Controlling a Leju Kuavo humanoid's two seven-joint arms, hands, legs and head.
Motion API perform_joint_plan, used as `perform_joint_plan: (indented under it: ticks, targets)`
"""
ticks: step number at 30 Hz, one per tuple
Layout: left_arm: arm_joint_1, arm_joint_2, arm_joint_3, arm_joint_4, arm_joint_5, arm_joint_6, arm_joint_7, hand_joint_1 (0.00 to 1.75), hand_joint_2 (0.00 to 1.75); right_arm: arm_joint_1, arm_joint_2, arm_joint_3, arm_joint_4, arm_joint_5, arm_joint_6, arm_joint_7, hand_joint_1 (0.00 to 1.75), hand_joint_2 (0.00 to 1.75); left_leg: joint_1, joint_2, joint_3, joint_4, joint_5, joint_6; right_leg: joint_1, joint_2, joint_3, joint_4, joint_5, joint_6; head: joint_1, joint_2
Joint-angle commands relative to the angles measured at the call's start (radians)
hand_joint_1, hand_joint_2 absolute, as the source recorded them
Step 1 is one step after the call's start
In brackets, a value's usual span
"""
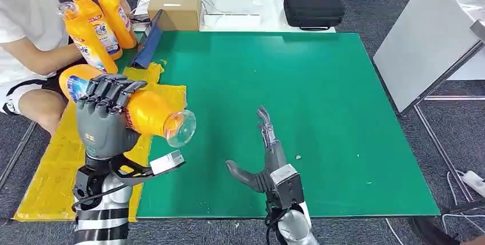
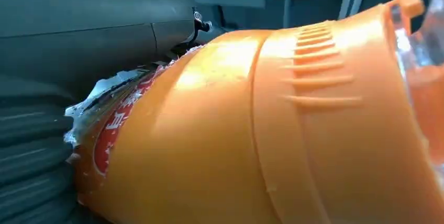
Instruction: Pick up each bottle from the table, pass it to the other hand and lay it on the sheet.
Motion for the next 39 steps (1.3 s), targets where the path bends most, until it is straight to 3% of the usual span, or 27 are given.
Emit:
perform_joint_plan:
  ticks: [1, 3, 5, 6, 7, 8, 9, 10, 11, 12, 13, 14, 15, 16, 17, 18, 19, 24, 31, 35, 38, 39]
  targets:
    - [-0.026, 0.149, -0.078, -0.011, -0.165, -0.002, 0.201, 1.75, 1.75, -0.025, -0.039, -0.021, 0.013, 0.01, -0.043, 0.011, 0.0, 1.75, 0.002, -0.002, 0.005, 0.001, -0.003, -0.003, 0.001, 0.001, 0.005, 0.0, -0.002, -0.002, 0.0, 0.0]
    - [-0.032, 0.228, -0.036, 0.036, -0.165, -0.002, 0.169, 1.75, 1.75, -0.027, -0.048, -0.029, 0.003, 0.015, -0.065, 0.007, 0.0, 1.75, 0.002, -0.002, 0.007, 0.0, -0.003, -0.004, 0.001, 0.001, 0.008, -0.001, -0.003, -0.002, 0.0, 0.0]
    - [-0.047, 0.347, -0.037, 0.107, -0.165, -0.002, 0.195, 1.75, 1.75, -0.03, -0.058, -0.03, -0.015, 0.03, -0.088, -0.001, 0.0, 1.75, 0.0, -0.001, 0.003, -0.002, 0.0, -0.002, -0.001, 0.001, 0.003, -0.001, 0.0, -0.001, 0.0, 0.0]
    - [-0.12, 0.529, -0.231, 0.212, -0.165, -0.002, 0.448, 1.75, 1.75, -0.029, -0.064, -0.025, -0.031, 0.034, -0.095, -0.004, 0.0, 1.75, 0.001, 0.0, 0.009, -0.001, -0.003, -0.005, 0.0, 0.004, 0.009, -0.001, -0.002, -0.003, 0.0, 0.0]
    - [-0.306, 0.702, -0.482, 0.336, -0.165, -0.002, 0.699, 1.75, 1.75, -0.028, -0.067, -0.022, -0.04, 0.035, -0.097, -0.005, 0.0, 1.75, 0.002, 0.001, 0.011, -0.002, -0.003, -0.006, 0.0, 0.004, 0.009, -0.001, -0.002, -0.004, 0.0, 0.0]
    - [-0.432, 0.746, -0.608, 0.461, -0.165, -0.002, 0.825, 1.75, 1.75, -0.027, -0.068, -0.022, -0.046, 0.039, -0.102, -0.006, 0.0, 1.75, 0.001, -0.007, 0.003, -0.002, 0.001, -0.004, 0.0, -0.005, 0.004, 0.0, -0.001, -0.002, 0.0, 0.0]
    - [-0.583, 0.723, -0.859, 0.547, -0.165, -0.002, 1.076, 1.75, 1.75, -0.028, -0.068, -0.02, -0.049, 0.042, -0.114, -0.004, 0.0, 1.75, 0.004, -0.017, 0.004, 0.001, 0.001, -0.007, 0.003, -0.014, 0.007, 0.003, -0.004, -0.005, 0.0, 0.0]
    - [-0.604, 0.708, -0.985, 0.564, -0.165, -0.002, 1.202, 1.75, 1.75, -0.027, -0.068, -0.018, -0.051, 0.041, -0.114, -0.003, 0.0, 1.75, 0.006, -0.028, 0.004, 0.004, 0.001, -0.007, 0.004, -0.025, 0.003, 0.006, -0.008, -0.005, 0.0, 0.0]
    - [-0.598, 0.703, -1.236, 0.572, -0.165, -0.002, 1.396, 1.75, 1.75, -0.027, -0.066, -0.019, -0.052, 0.058, -0.114, -0.009, 0.0, 1.75, 0.007, -0.025, -0.003, 0.002, 0.006, -0.005, 0.003, -0.024, -0.01, 0.002, -0.004, -0.004, 0.0, 0.0]
    - [-0.581, 0.692, -1.225, 0.589, -0.165, -0.002, 1.396, 1.75, 1.75, -0.024, -0.064, -0.019, -0.059, 0.055, -0.124, -0.018, 0.0, 1.75, 0.01, -0.032, -0.001, 0.003, 0.006, -0.008, 0.005, -0.03, -0.007, 0.004, -0.006, -0.005, 0.001, 0.0]
    - [-0.563, 0.677, -1.208, 0.611, -0.165, -0.002, 1.396, 1.75, 1.75, -0.024, -0.065, -0.015, -0.059, 0.059, -0.14, -0.026, 0.0, 1.75, 0.009, -0.022, 0.0, 0.0, 0.008, -0.008, 0.004, -0.021, -0.009, 0.0, -0.002, -0.006, -0.001, 0.0]
    - [-0.539, 0.667, -1.19, 0.631, -0.165, -0.002, 1.396, 1.75, 1.75, -0.024, -0.069, -0.012, -0.068, 0.058, -0.135, -0.014, 0.0, 1.75, 0.009, -0.02, 0.003, -0.001, 0.007, -0.009, 0.005, -0.017, -0.006, -0.001, -0.001, -0.007, -0.001, 0.0]
    - [-0.471, 0.612, -1.127, 0.745, -0.165, -0.002, 1.396, 1.75, 1.75, -0.025, -0.07, -0.011, -0.071, 0.064, -0.147, -0.026, 0.0, 1.75, 0.006, -0.011, 0.005, -0.002, 0.005, -0.008, 0.003, -0.007, -0.006, -0.002, 0.0, -0.006, 0.0, 0.0]
    - [-0.434, 0.561, -1.001, 0.832, -0.136, -0.002, 1.313, 1.75, 1.75, -0.025, -0.066, -0.013, -0.078, 0.067, -0.156, -0.034, 0.0, 1.75, 0.006, -0.008, 0.008, -0.003, 0.003, -0.009, 0.004, -0.002, -0.002, -0.003, 0.0, -0.006, 0.001, 0.0]
    - [-0.397, 0.469, -0.717, 0.955, -0.149, -0.002, 1.116, 1.75, 1.75, -0.025, -0.061, -0.016, -0.087, 0.075, -0.164, -0.036, 0.0, 1.75, 0.004, -0.004, 0.006, -0.004, 0.004, -0.008, 0.003, 0.001, 0.0, -0.003, 0.002, -0.006, 0.0, 0.0]
    - [-0.398, 0.433, -0.573, 1.03, -0.154, -0.002, 1.024, 1.75, 1.75, -0.027, -0.058, -0.015, -0.095, 0.083, -0.168, -0.034, 0.0, 1.75, 0.003, -0.002, 0.011, -0.005, 0.002, -0.009, 0.003, 0.004, 0.013, -0.005, 0.002, -0.006, 0.001, 0.0]
    - [-0.43, 0.4, -0.478, 1.161, -0.147, -0.002, 0.982, 1.75, 1.75, -0.031, -0.056, -0.013, -0.101, 0.096, -0.17, -0.028, 0.0, 1.75, 0.003, 0.001, 0.005, -0.001, 0.002, -0.009, 0.003, 0.006, 0.006, -0.001, 0.006, -0.004, -0.001, 0.0]
    - [-0.497, 0.368, -0.352, 1.399, -0.099, -0.012, 0.946, 1.75, 1.75, -0.043, -0.05, -0.009, -0.099, 0.118, -0.173, -0.019, 0.0, 1.75, 0.005, 0.001, 0.002, 0.002, 0.003, -0.01, 0.004, 0.004, 0.001, 0.002, 0.005, -0.006, 0.0, 0.0]
    - [-0.484, 0.371, -0.275, 1.426, -0.044, -0.024, 0.884, 1.75, 1.75, -0.05, -0.048, -0.004, -0.087, 0.128, -0.172, -0.013, 0.0, 1.75, 0.007, 0.002, 0.007, 0.002, 0.0, -0.011, 0.005, 0.004, 0.005, 0.002, 0.002, -0.007, 0.0, 0.0]
    - [-0.478, 0.372, -0.25, 1.431, -0.042, -0.031, 0.889, 1.75, 1.75, -0.058, -0.048, -0.002, -0.074, 0.132, -0.17, -0.012, 0.0, 1.75, 0.007, 0.003, 0.004, 0.0, 0.003, -0.01, 0.005, 0.006, -0.006, 0.001, 0.002, -0.008, 0.0, 0.0]
    - [-0.478, 0.376, -0.2, 1.433, -0.027, -0.004, 0.894, 1.75, 1.75, -0.065, -0.048, 0.003, -0.061, 0.137, -0.167, -0.009, 0.0, 1.75, 0.007, 0.004, 0.007, 0.002, -0.001, -0.012, 0.005, 0.008, 0.005, 0.001, 0.0, -0.009, 0.0, 0.0]
    - [-0.482, 0.375, -0.176, 1.438, -0.01, -0.017, 0.894, 1.75, 1.75, -0.068, -0.046, 0.004, -0.057, 0.139, -0.166, -0.008, 0.0, 1.75, 0.006, 0.003, 0.003, 0.0, 0.002, -0.01, 0.005, 0.006, 0.002, 0.001, 0.003, -0.007, 0.0, 0.0]
